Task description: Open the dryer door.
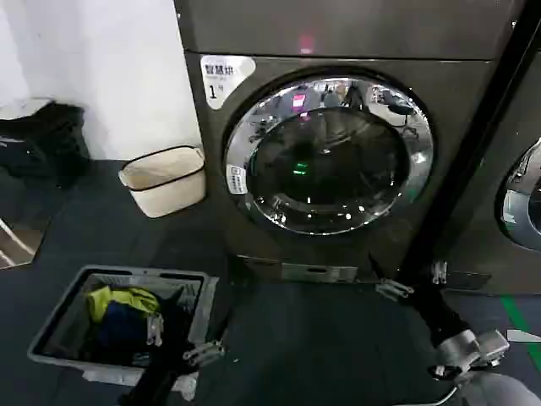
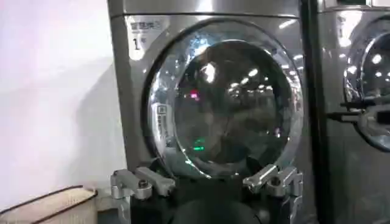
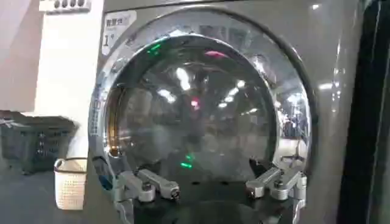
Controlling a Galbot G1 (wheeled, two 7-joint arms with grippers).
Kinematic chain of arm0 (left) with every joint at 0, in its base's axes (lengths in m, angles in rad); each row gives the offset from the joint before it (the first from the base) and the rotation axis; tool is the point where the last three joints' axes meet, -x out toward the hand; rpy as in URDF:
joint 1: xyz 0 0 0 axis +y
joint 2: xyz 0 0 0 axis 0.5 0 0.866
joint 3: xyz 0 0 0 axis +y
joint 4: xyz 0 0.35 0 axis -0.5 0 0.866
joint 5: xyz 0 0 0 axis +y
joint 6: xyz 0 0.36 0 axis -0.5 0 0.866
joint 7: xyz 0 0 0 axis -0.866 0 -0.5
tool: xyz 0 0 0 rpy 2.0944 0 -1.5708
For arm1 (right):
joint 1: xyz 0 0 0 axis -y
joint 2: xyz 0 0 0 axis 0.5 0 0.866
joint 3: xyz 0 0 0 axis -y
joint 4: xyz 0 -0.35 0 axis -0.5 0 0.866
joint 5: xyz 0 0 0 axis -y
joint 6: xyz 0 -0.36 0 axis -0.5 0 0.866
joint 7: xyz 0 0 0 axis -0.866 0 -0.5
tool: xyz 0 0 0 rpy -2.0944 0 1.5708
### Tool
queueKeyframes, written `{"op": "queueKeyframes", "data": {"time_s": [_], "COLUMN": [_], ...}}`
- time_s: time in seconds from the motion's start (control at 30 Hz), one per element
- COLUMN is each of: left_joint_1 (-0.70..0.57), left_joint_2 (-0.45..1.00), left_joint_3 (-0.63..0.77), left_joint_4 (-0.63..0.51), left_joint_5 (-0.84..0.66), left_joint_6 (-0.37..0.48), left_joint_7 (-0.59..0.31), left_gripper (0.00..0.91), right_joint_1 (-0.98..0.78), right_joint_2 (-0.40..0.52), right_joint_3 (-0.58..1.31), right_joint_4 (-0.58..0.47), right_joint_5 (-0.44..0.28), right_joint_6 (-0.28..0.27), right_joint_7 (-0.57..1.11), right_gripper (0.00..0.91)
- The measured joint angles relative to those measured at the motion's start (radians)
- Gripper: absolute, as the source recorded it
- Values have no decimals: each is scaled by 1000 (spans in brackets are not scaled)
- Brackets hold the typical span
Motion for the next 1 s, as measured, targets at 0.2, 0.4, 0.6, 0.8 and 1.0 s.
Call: {"op": "queueKeyframes", "data": {"time_s": [0.2,0.4,0.6,0.8,1.0], "left_joint_1": [1,7,7,9,9], "left_joint_2": [-7,-24,-29,-31,-29], "left_joint_3": [9,9,8,5,5], "left_joint_4": [8,19,23,17,17], "left_joint_5": [36,42,42,40,55], "left_joint_6": [-4,1,11,27,31], "left_joint_7": [9,5,12,21,18], "left_gripper": [907,907,907,907,907], "right_joint_1": [232,438,592,706,778], "right_joint_2": [-55,-18,51,97,131], "right_joint_3": [-179,-348,-459,-535,-590], "right_joint_4": [-154,-324,-487,-613,-706], "right_joint_5": [22,24,21,27,28], "right_joint_6": [-22,-26,-6,-8,-5], "right_joint_7": [-7,-8,-17,-27,-27], "right_gripper": [907,907,907,907,907]}}
